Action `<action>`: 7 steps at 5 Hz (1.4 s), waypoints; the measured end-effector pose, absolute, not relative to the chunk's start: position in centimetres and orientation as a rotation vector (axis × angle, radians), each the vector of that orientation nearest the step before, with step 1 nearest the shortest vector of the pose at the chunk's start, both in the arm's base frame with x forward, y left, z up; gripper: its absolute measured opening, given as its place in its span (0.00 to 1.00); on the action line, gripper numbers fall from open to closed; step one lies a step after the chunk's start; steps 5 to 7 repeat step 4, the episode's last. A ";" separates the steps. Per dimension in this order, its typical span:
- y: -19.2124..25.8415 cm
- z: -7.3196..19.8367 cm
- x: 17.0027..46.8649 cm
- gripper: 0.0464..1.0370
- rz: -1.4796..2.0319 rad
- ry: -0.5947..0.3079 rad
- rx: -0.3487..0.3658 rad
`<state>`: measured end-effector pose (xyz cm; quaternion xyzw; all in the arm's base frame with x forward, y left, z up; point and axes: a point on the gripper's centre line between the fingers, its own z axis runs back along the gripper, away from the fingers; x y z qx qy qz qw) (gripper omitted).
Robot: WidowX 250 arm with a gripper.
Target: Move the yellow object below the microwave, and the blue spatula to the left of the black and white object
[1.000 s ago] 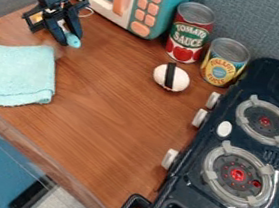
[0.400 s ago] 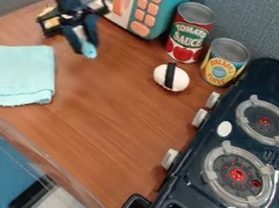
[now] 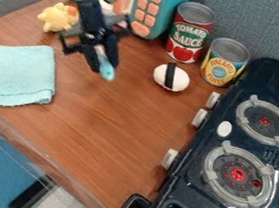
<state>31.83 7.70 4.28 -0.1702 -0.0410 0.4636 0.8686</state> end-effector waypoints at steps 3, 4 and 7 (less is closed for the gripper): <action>5.1 1.3 34.7 0.28 0.828 -0.133 -0.287; 4.6 0.8 36.0 0.34 0.780 -0.095 -0.290; 4.6 0.8 36.0 0.34 0.780 -0.095 -0.290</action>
